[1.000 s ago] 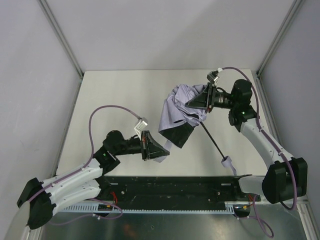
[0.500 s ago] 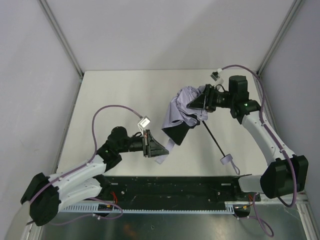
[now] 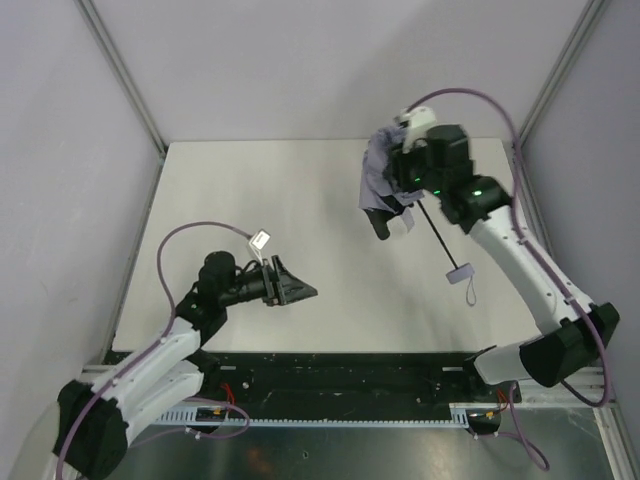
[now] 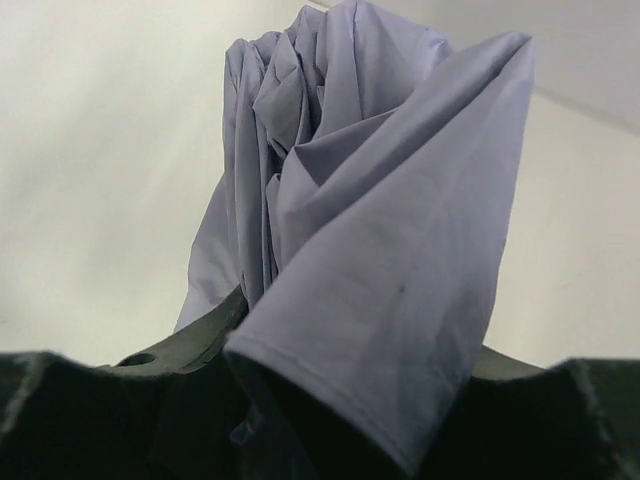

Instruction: Put away the umbrella

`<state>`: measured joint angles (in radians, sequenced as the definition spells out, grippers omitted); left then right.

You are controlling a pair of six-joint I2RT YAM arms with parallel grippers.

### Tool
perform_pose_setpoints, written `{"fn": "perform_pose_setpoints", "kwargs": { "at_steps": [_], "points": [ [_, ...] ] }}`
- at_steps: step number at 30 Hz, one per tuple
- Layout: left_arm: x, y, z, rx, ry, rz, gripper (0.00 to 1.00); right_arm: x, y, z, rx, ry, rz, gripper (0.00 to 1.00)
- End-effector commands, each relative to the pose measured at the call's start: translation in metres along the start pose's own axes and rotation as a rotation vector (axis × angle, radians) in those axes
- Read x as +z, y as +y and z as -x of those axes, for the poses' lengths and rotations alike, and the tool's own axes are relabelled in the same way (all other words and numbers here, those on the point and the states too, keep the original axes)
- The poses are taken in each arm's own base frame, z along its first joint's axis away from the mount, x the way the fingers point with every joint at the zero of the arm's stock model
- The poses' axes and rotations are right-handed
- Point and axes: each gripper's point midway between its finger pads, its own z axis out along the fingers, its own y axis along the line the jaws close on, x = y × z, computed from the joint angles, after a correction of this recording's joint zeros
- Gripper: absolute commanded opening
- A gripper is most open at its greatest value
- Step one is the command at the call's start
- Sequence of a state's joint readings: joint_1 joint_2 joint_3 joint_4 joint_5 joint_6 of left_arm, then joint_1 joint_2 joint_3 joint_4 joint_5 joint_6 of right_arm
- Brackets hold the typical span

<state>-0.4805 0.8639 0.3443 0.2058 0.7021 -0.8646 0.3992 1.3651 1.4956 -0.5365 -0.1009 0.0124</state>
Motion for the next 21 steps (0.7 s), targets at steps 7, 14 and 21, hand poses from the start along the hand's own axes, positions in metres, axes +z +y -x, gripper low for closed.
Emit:
{"fn": "perform_pose_setpoints", "kwargs": {
  "at_steps": [7,14,21],
  "points": [
    [-0.043,0.008,0.026,0.009,-0.221,0.150,0.79,0.079,0.072,-0.104,-0.667,0.042,-0.321,0.00],
    [-0.061,0.028,0.031,-0.042,-0.346,0.252,0.80,0.087,0.159,-0.234,-0.758,0.132,-0.003,0.00],
    [-0.057,0.058,0.033,-0.222,-0.340,0.369,0.81,0.073,0.199,-0.334,-0.458,0.444,0.517,0.00]
  ]
}}
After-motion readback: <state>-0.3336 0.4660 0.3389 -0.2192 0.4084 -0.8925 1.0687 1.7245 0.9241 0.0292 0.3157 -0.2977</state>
